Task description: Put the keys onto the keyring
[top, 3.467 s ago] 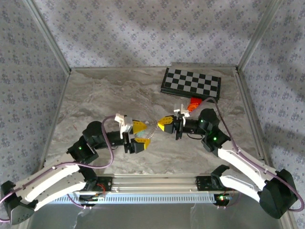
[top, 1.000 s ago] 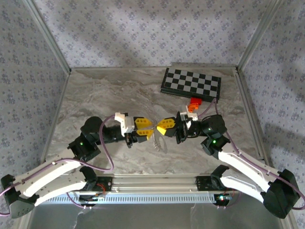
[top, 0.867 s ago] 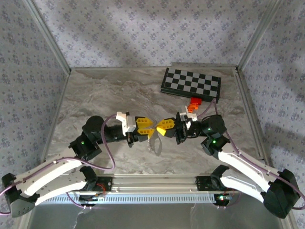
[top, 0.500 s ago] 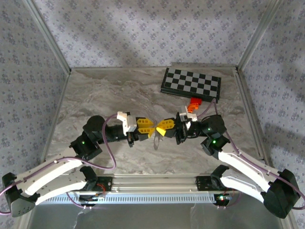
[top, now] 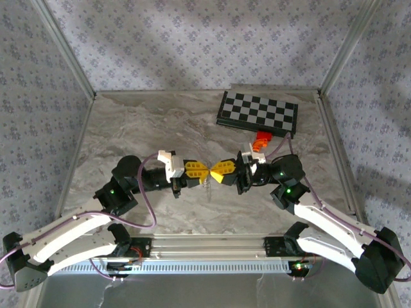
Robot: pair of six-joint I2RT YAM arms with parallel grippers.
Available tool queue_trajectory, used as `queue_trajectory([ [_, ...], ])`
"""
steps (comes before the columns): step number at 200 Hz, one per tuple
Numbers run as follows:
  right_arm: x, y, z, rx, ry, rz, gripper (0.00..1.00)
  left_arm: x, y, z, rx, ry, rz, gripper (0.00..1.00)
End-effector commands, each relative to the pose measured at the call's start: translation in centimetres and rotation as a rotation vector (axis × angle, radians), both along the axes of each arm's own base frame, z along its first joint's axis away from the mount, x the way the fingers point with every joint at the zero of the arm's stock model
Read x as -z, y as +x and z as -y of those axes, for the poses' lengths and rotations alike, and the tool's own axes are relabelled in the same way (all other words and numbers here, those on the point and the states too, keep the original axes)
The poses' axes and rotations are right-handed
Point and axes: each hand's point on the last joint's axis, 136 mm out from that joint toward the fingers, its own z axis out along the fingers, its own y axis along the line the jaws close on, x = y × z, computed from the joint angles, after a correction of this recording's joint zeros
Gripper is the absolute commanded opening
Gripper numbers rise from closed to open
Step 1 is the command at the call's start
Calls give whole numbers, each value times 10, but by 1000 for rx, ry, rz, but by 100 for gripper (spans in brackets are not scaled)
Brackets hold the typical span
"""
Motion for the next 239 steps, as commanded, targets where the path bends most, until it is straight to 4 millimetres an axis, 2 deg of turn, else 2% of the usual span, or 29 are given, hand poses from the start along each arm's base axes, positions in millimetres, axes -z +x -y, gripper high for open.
queue_trajectory([
  [1,-16,-10,5,-5,50,68,0,-8,-4,-1,7,-29,18,10],
  [91,-15,-9,6,8,53,66,0,1,-2,1,11,-13,-6,13],
  [117,-14,-9,6,11,49,68,0,0,-3,1,12,-14,-6,9],
  [136,-11,-8,5,16,43,65,0,0,-3,1,14,-17,-5,0],
  [183,-4,-5,4,35,-5,65,0,1,-5,-2,11,2,14,0],
  [214,13,-2,8,134,-156,100,31,7,-5,-6,-12,58,38,0],
  [239,27,0,16,199,-274,107,42,15,-4,-10,-32,138,65,0],
])
